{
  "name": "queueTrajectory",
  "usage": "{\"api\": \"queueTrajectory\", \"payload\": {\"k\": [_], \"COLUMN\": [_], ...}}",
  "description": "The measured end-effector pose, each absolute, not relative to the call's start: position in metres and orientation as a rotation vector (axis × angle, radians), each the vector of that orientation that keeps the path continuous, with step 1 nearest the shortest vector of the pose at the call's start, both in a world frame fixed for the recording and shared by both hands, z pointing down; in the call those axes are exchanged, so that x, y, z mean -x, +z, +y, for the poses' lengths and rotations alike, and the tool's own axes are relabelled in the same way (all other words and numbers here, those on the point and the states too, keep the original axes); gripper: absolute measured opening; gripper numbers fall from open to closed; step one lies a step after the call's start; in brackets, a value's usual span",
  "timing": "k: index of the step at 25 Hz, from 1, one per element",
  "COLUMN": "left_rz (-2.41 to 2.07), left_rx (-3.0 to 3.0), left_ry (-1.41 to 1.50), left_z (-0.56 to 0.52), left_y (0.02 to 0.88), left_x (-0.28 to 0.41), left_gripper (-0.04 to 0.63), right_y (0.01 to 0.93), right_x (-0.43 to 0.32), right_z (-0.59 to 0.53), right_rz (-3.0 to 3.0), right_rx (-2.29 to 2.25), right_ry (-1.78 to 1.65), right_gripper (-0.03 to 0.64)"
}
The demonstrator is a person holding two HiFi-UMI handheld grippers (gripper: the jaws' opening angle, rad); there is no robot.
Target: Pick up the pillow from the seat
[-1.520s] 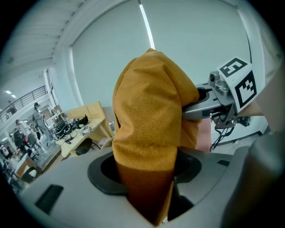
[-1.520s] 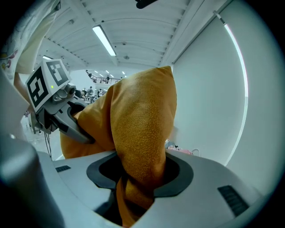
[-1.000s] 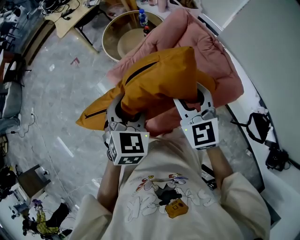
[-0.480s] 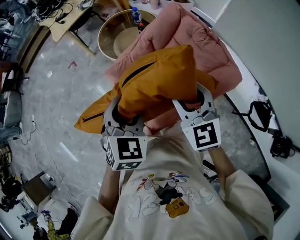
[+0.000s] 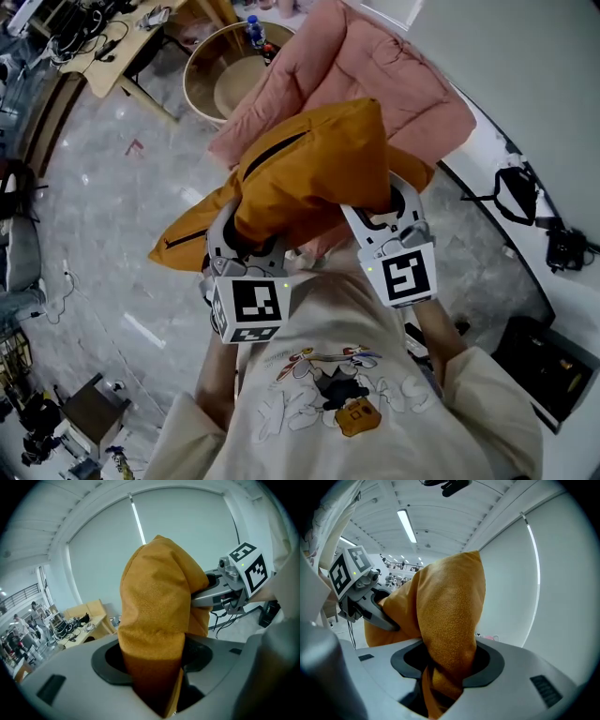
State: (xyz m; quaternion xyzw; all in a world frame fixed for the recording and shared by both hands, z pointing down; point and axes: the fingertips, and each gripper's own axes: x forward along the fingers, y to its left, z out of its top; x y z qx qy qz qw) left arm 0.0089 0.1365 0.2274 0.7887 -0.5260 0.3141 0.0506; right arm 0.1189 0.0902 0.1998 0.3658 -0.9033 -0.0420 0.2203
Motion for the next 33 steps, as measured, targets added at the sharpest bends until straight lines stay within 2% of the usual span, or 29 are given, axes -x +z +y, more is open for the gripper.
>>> {"api": "queueTrajectory", "payload": {"k": [14, 33], "left_rz": [-1.464, -1.401], "left_rx": [-2.542, -2.568], "left_ry": [0.972, 0.949], "left_z": [0.201, 0.224], "left_y": [0.241, 0.249], "left_x": [0.030, 0.019], "left_gripper": [0.265, 0.267], "right_y": [0.213, 0.218], "right_x": [-0.086, -0.097], "right_z": [0.169, 0.194], "right_rz": [-2.418, -2.374], "right_rx": [-1.178, -1.192], "right_ry": [-0.102, -0.090], "right_gripper": [0.213, 0.221]}}
